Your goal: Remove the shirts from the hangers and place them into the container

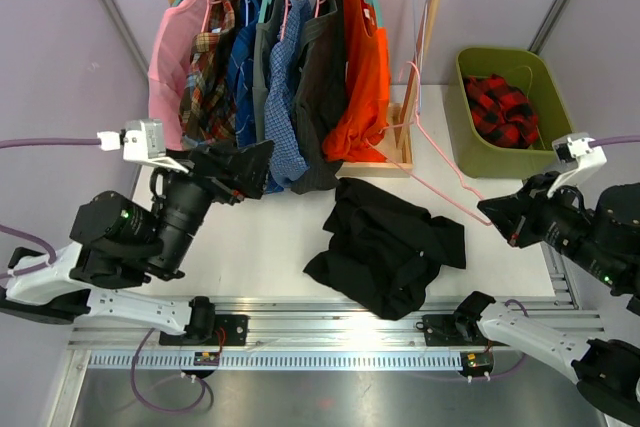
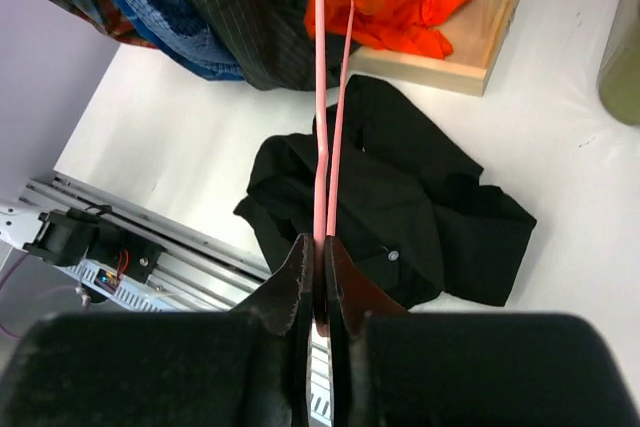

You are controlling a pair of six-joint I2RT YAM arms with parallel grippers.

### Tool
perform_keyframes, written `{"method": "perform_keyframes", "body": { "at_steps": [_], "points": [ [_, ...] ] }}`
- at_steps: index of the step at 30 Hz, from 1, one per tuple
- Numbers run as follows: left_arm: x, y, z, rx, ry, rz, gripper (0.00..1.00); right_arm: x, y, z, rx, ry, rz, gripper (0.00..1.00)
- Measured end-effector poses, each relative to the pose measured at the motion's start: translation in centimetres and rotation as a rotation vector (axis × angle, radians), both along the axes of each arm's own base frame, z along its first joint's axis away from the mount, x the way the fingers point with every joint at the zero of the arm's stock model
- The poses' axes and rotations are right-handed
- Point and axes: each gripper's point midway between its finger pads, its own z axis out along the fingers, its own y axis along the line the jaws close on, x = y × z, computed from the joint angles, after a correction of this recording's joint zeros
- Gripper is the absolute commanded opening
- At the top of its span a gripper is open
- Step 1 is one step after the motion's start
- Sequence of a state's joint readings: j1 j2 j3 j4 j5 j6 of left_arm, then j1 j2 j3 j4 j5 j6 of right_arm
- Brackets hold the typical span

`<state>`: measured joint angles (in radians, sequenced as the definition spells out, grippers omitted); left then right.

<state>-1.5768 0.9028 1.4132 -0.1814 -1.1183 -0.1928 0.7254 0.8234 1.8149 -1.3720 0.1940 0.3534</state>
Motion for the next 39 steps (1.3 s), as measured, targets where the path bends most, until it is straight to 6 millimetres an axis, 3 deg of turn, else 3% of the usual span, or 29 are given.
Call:
{"method": "perform_keyframes", "body": {
  "at_steps": [1, 3, 9, 12, 24, 33, 39],
  "points": [
    [0.2, 1.3, 0.0, -0.019, 0.013, 0.028, 0.99, -0.1, -0.2, 0.4, 0.006, -0.012, 0.0, 0.0],
    [0.5, 2.1, -0.7, -0.02, 0.036, 0.063, 0.99, -0.3, -0.4, 1.1, 0.013, -0.032, -0.001, 0.0],
    [0.2, -0.6, -6.2, 0.18, 0.078, 0.072, 0.99, -0.6, -1.7, 5.3, 0.06, -0.137, -0.031, 0.0],
    [0.1, -0.7, -8.2, 0.24, 0.097, 0.07, 0.99, -1.2, -2.9, 7.3, 0.099, -0.199, -0.058, 0.0],
    [-0.1, 1.9, -9.8, 0.218, 0.158, 0.075, 0.99, -3.2, -6.8, 12.4, 0.195, -0.367, -0.147, 0.0],
    [-0.1, 2.4, -10.3, 0.211, 0.178, 0.076, 0.99, -3.3, -7.5, 12.5, 0.162, -0.394, -0.191, 0.0],
    [-0.2, 2.4, -10.7, 0.217, 0.188, 0.074, 0.99, -1.2, -6.2, 9.9, 0.064, -0.328, -0.195, 0.0]
  ]
}}
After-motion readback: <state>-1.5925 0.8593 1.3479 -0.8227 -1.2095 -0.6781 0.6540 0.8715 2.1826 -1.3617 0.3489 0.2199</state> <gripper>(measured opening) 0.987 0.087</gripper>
